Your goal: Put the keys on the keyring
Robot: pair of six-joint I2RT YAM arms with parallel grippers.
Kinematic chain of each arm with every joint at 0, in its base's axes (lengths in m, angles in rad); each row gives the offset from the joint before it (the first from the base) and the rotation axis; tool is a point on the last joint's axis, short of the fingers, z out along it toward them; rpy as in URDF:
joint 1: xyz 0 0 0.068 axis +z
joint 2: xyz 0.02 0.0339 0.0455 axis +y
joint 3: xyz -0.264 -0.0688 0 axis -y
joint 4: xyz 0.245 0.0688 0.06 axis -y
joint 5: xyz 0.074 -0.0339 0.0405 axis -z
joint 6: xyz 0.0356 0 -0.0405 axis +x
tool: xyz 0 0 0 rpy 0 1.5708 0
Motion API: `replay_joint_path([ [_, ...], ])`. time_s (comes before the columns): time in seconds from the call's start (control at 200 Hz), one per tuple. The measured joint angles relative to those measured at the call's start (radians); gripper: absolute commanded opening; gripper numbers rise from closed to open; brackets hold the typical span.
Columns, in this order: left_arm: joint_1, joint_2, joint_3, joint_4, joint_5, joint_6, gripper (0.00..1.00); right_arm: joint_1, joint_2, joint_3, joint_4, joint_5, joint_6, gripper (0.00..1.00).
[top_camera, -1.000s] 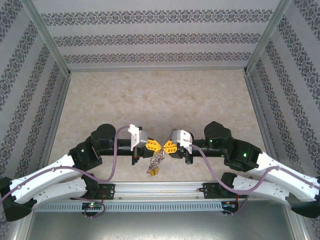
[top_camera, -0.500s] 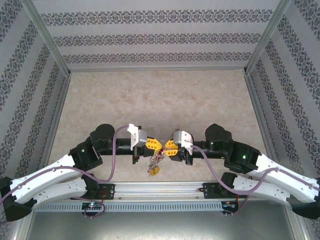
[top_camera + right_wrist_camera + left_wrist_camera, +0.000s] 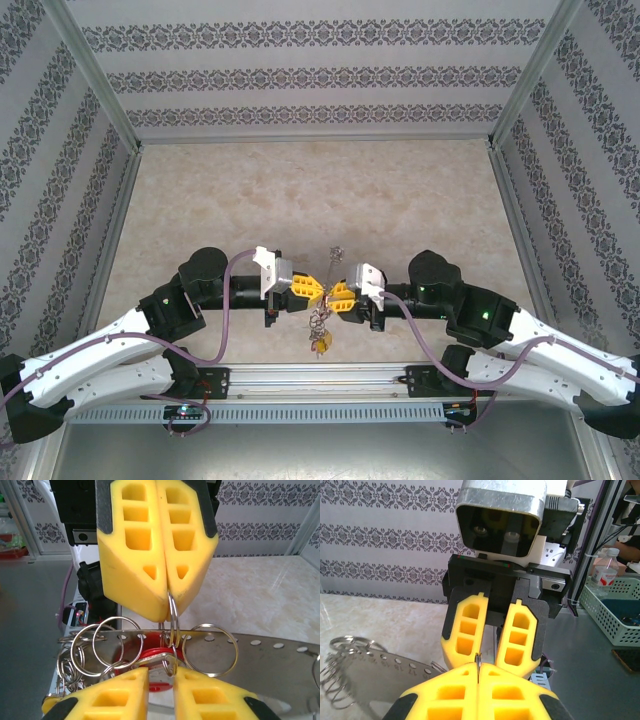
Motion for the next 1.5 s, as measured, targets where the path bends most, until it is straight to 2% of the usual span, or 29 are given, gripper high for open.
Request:
replay_joint_path([
  [0.265, 0.000, 0.000, 0.000, 0.000, 0.000, 0.000, 0.00, -0.014, -0.025, 0.000, 0.029, -0.016, 0.000, 0.21],
  [0.55, 0.000, 0.000, 0.000, 0.000, 0.003, 0.000, 0.00, -0.043, -0.023, 0.000, 0.060, -0.045, 0.021, 0.00],
  [0.984, 0.007, -0.008, -0.006, -0.001, 0.003, 0.000, 0.00, -0.062, 0.019, 0.000, 0.068, -0.088, 0.022, 0.00],
  [1.129, 0.007, -0.008, -0.006, -0.001, 0.001, 0.000, 0.00, -0.066, 0.026, 0.000, 0.071, -0.093, 0.024, 0.13],
  [1.229, 0.007, -0.008, -0.006, 0.002, 0.004, 0.000, 0.00, -0.070, 0.031, 0.001, 0.074, -0.090, 0.027, 0.17],
  [1.499, 0.007, -0.013, -0.006, 0.019, 0.011, 0.000, 0.00, -0.086, 0.031, 0.001, 0.074, -0.062, 0.034, 0.14],
])
